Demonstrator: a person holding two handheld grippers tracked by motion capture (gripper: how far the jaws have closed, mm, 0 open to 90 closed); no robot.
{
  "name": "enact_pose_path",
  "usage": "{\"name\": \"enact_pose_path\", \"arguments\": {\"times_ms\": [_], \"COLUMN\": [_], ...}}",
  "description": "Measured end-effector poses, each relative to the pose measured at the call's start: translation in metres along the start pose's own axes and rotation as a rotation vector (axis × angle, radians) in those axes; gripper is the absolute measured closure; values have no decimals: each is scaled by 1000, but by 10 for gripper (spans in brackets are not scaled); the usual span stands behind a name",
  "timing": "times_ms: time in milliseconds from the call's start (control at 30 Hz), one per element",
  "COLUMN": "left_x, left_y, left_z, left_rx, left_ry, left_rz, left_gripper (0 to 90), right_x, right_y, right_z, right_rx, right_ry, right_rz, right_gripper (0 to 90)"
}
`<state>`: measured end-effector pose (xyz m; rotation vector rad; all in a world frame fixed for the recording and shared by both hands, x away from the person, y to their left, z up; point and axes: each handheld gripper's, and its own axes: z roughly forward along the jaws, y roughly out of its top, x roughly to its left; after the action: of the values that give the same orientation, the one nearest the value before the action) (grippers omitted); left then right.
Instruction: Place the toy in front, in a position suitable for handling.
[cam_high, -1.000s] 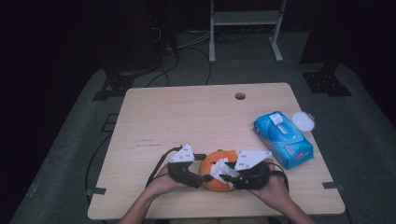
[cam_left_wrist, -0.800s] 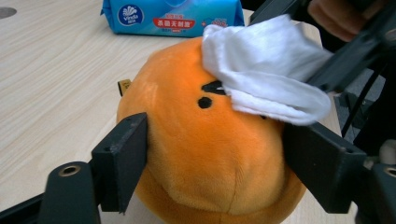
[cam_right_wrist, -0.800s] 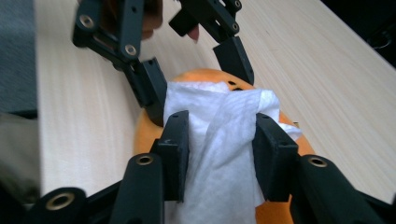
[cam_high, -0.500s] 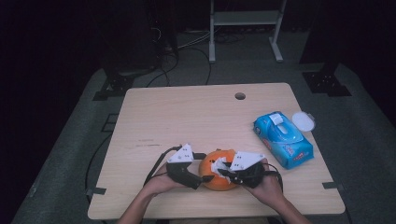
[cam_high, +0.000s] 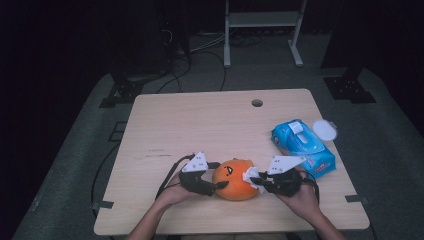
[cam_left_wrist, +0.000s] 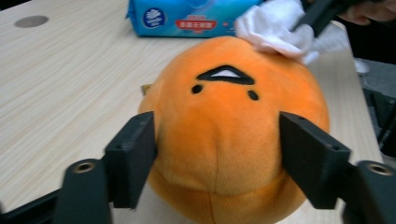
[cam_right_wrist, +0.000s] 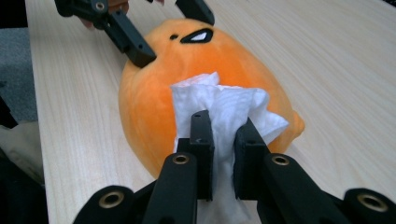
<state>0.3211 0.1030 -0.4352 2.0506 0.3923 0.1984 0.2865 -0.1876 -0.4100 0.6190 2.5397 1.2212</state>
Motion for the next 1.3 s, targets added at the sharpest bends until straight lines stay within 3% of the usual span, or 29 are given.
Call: {"name": "enact_pose_path", "arguments": {"times_ms": [100,133,200,233,267,433,567,633,667,700,767,933,967,1033,1167,1200,1300], "left_x": [-2,-4,-4,0,3,14,17,21,21,21,21,23,23,24,25,25,25], "left_y": [4,7,8,8,8,3,-2,-5,-5,-6,-5,-5,-5,-7,-7,-7,-7], "left_z": [-2,-4,-3,-1,1,2,0,-1,-1,1,3,5,4,3,3,3,3], "left_rx": [-5,3,15,17,8,5,-7,-22,-22,-29,-32,-33,-33,-35,-38,-40,-43], "left_ry": [-17,-38,-37,-33,-41,-46,-35,-37,-37,-37,-22,-6,1,-4,-5,-7,-9], "left_rz": [23,54,67,31,0,-46,-87,-121,-121,-123,-127,-142,-140,-141,-143,-144,-151], "left_gripper": [216,249,293,369,388,408,406,402,401,400,399,391,391,393,392,390,387], "right_x": [2,1,1,3,6,22,18,9,9,4,4,16,21,21,13,6,2], "right_y": [1,2,3,7,10,21,17,6,6,-1,-2,12,19,20,11,2,-4], "right_z": [3,4,4,4,4,11,6,-1,-1,-6,-7,3,9,8,1,-6,-11], "right_rx": [9,10,10,2,-1,-2,-1,19,19,16,13,7,8,13,17,19,23], "right_ry": [-6,-7,-8,-23,-29,-24,-16,-46,-46,-42,-47,-42,-41,-45,-56,-67,-78], "right_rz": [-5,-9,-6,-8,-18,-113,-98,-80,-80,-39,-36,-87,-121,-138,-105,-61,-36], "right_gripper": [801,801,801,801,801,801,801,802,802,802,802,802,802,802,803,802,802]}}
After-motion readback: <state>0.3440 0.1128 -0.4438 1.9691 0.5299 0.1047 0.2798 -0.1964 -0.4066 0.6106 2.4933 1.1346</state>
